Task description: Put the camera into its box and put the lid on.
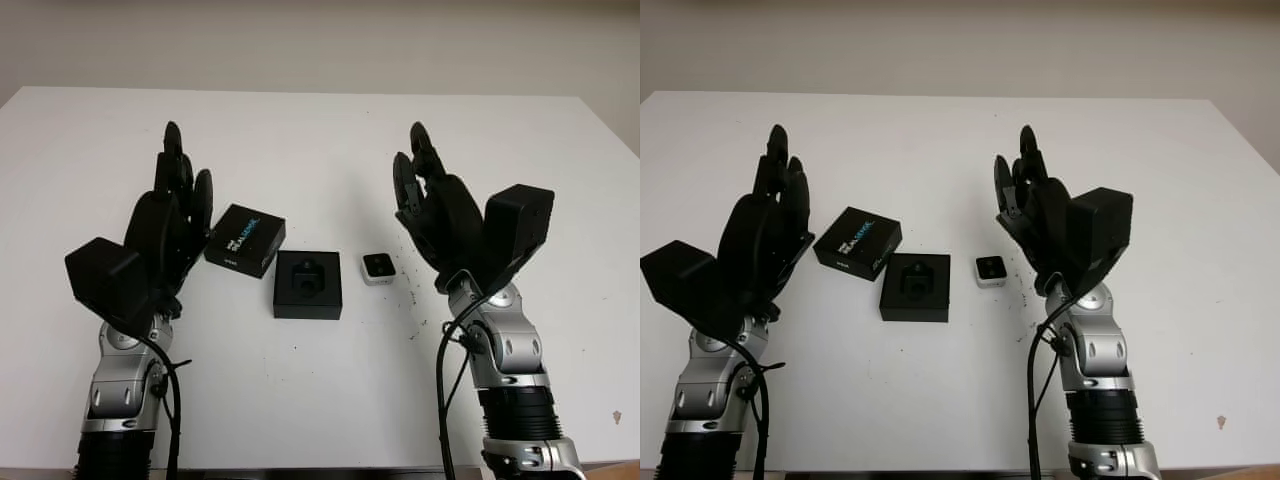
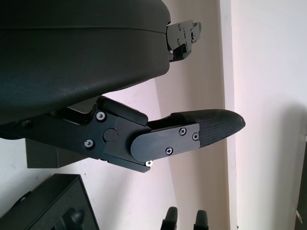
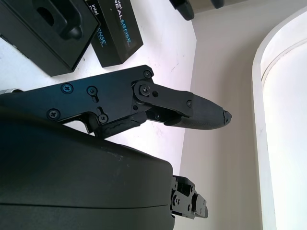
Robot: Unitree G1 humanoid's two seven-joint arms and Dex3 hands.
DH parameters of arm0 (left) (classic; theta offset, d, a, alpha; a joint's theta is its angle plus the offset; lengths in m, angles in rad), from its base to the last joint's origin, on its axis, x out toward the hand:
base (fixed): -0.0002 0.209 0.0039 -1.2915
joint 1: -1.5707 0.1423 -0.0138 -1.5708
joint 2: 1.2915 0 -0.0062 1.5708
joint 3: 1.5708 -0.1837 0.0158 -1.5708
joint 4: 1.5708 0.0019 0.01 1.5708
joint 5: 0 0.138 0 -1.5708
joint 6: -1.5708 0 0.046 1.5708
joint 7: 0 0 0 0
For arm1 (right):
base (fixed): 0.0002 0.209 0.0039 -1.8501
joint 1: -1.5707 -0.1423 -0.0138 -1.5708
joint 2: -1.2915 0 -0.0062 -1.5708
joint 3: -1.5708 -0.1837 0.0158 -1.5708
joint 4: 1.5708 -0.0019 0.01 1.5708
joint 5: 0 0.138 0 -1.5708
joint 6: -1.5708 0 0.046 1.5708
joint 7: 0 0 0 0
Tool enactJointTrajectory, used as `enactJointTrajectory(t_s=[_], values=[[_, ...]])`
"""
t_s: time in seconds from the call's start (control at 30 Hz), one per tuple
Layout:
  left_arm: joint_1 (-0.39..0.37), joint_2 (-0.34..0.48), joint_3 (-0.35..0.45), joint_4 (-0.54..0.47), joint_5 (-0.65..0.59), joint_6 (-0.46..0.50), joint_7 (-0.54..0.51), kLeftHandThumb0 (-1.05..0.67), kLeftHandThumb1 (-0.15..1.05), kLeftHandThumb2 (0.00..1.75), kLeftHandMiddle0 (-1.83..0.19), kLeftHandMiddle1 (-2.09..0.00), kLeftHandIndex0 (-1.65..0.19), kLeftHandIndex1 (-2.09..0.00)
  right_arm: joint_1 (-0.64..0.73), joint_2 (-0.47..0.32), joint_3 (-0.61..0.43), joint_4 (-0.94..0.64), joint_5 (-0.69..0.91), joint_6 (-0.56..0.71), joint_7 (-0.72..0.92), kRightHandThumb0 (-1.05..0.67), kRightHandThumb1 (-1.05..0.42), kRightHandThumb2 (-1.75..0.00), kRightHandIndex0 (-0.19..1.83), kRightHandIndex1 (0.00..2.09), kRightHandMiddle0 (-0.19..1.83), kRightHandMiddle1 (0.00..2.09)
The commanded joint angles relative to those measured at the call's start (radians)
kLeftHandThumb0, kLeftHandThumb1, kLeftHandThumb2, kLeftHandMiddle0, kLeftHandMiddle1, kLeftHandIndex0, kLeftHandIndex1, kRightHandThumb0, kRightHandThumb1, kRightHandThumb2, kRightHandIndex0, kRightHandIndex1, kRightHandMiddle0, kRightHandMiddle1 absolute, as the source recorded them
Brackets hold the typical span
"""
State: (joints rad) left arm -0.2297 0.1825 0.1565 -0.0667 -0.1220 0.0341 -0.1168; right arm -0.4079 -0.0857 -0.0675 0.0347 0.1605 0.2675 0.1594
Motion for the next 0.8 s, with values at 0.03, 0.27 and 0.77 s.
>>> enactJointTrajectory(t_s=[0.03, 0.27, 0.77], values=[[-0.001, 0.014, 0.004, -0.046, -0.007, 0.03, -0.005, -0.75, 1.05, 0.63, 0.19, 0.0, 0.19, 0.0, 0.0, 0.004, 0.004, -0.032, 0.002, 0.019, -0.011, -0.69, -1.05, -0.62, -0.19, 0.0, -0.19, 0.01], [-0.001, 0.011, 0.0, -0.067, -0.005, 0.045, -0.003, -0.78, 1.05, 0.56, 0.19, -0.01, 0.19, 0.0, 0.005, 0.001, -0.006, -0.042, 0.024, 0.02, -0.001, -0.7, -1.05, -0.6, -0.19, 0.0, -0.19, 0.02], [0.003, 0.01, 0.01, -0.05, -0.015, 0.033, -0.015, -0.77, 1.05, 0.59, 0.19, 0.0, 0.19, 0.0, -0.076, -0.333, 0.08, -0.025, -0.247, -0.132, 0.16, -0.55, -0.85, -0.03, 0.11, 0.14, 0.09, 0.15]])
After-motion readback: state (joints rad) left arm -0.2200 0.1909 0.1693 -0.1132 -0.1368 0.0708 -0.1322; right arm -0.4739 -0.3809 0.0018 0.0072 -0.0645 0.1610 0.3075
